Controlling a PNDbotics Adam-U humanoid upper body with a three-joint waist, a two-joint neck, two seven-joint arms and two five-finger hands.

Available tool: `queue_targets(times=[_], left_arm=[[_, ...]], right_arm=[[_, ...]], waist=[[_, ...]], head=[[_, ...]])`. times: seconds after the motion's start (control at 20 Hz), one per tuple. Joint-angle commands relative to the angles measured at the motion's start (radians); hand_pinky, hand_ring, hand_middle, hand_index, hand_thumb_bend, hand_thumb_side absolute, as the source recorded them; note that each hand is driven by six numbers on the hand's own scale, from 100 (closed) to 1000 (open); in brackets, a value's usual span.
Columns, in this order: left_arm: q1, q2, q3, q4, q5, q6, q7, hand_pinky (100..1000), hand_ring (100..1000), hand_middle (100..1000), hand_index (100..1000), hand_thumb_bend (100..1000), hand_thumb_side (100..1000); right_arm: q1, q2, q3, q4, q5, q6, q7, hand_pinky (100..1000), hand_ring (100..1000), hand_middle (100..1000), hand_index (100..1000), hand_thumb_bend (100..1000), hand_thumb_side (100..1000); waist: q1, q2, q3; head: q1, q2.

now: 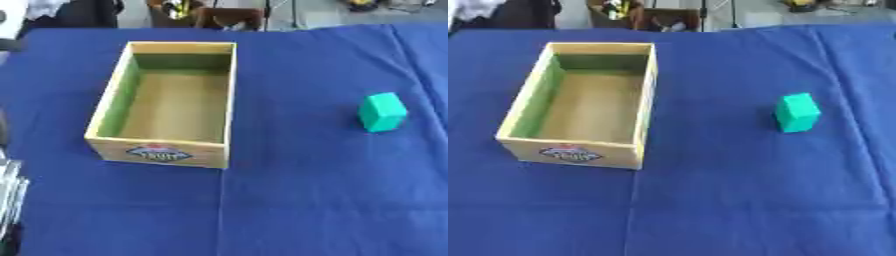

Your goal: Pick up objects on the table and place them in the box.

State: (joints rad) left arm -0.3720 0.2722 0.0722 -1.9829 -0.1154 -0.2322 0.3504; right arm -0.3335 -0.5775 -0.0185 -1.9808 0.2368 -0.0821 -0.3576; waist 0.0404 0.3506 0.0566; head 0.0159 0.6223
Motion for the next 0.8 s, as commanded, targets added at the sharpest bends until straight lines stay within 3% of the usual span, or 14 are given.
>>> queue_targets(times=[0.05, 0.35, 0.6, 0.8], left_arm=[[-0.009, 0.012, 0.005, -0.017, -0.001, 0.000, -0.003, 546, 715, 877, 843, 100, 977], [-0.009, 0.013, 0.000, -0.017, 0.002, 0.001, -0.008, 546, 715, 877, 844, 100, 975], [-0.008, 0.015, -0.006, -0.017, 0.006, 0.002, -0.016, 547, 715, 877, 844, 100, 989], [-0.006, 0.017, -0.008, -0.017, 0.009, 0.003, -0.020, 547, 715, 876, 844, 100, 973]], right_arm=[[-0.012, -0.043, -0.012, -0.019, 0.016, 0.004, 0.002, 874, 845, 718, 866, 100, 932], [-0.075, -0.158, -0.001, -0.019, 0.088, 0.058, 0.070, 861, 868, 770, 884, 100, 981], [-0.163, -0.295, 0.043, -0.019, 0.210, 0.161, 0.276, 850, 886, 816, 891, 100, 995], [-0.236, -0.367, 0.075, -0.019, 0.314, 0.204, 0.461, 850, 898, 840, 899, 100, 1000]], waist=[[-0.003, -0.019, -0.001], [-0.005, -0.025, 0.000], [-0.007, -0.034, 0.002], [-0.006, -0.040, 0.005]], head=[[0.000, -0.007], [-0.006, -0.003], [-0.017, 0.000], [-0.024, 0.002]])
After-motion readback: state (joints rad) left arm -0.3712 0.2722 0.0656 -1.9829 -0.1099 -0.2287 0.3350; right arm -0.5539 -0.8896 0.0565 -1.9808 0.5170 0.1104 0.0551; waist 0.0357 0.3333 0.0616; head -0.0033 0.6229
